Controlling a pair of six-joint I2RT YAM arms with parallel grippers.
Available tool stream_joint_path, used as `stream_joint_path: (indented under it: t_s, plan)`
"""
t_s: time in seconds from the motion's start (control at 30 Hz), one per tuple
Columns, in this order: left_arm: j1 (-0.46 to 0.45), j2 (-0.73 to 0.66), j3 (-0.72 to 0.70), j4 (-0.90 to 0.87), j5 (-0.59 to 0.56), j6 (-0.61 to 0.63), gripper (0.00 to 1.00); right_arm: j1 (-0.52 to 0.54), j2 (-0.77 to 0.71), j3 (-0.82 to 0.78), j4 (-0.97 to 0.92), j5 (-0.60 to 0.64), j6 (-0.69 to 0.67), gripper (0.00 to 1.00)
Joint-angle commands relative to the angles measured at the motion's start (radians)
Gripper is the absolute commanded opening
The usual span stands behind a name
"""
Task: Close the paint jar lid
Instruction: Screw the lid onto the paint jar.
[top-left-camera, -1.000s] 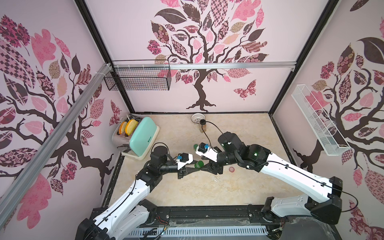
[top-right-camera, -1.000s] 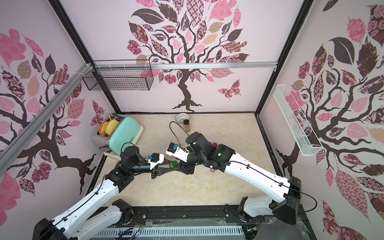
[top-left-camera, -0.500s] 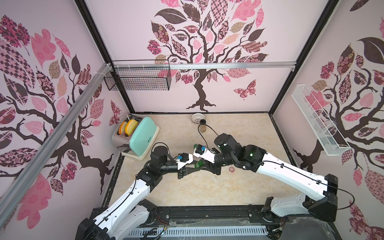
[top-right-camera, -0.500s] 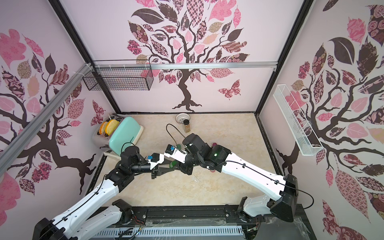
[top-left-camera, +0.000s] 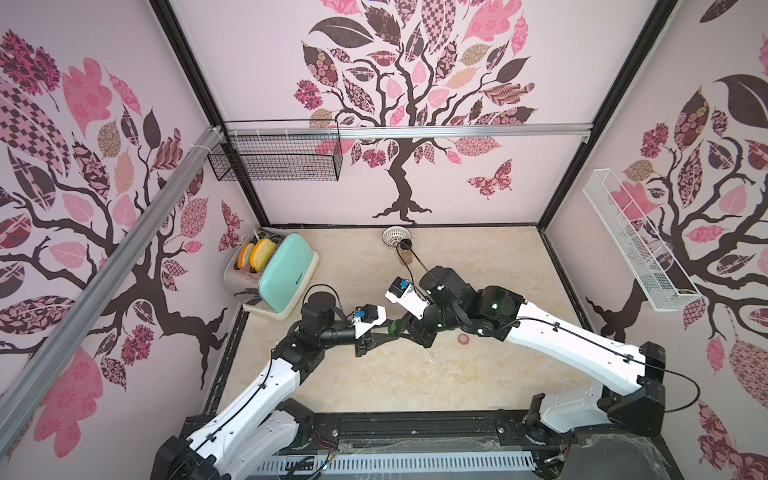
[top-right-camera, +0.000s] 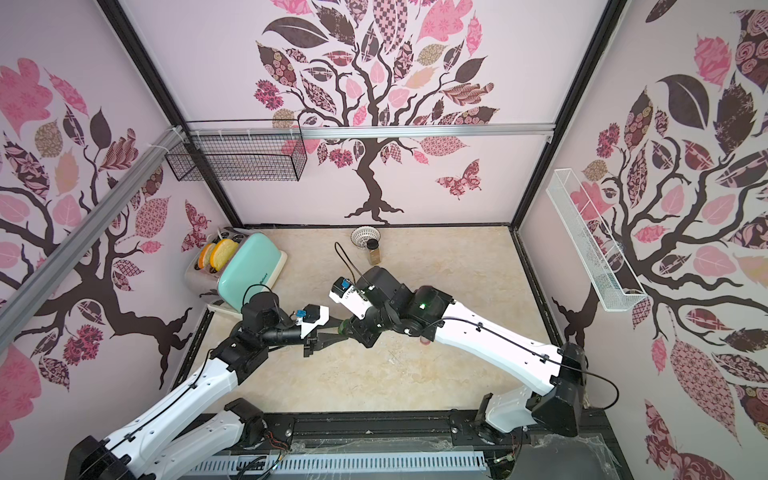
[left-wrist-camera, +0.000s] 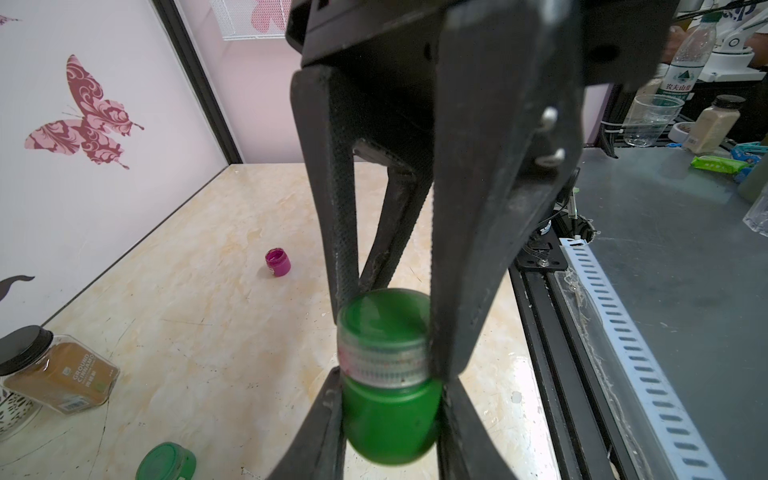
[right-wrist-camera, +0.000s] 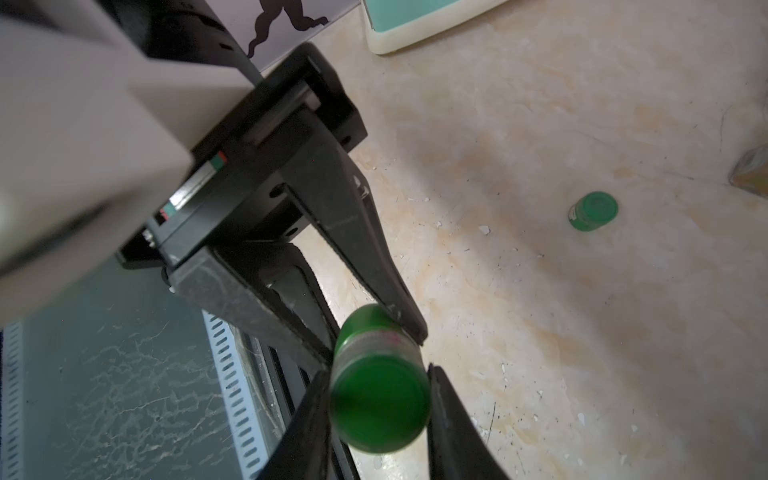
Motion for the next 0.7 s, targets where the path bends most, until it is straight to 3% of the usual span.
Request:
stream_joint_path:
  t_s: [0.0,0.2,0.43,0.67]
  plan:
    - [-0.013,-0.016,0.026,0.021,0.037,0.021,0.18,0.006,0.035,0.062,-0.021,0.059,0.144,0.29]
    - [-0.020,-0.019,0.024,0.017,0.029,0.024,0.18,-0.003,0.007,0.107,-0.033,0.103,0.109,0.46]
    - [-0.020,-0.018,0.026,0.012,0.028,0.029,0.18,-0.072,-0.093,0.061,0.022,0.044,0.010,0.53]
    - [-0.022,-0.017,0.026,0.013,0.031,0.029,0.18,-0.108,-0.147,-0.006,0.029,-0.080,-0.196,0.61]
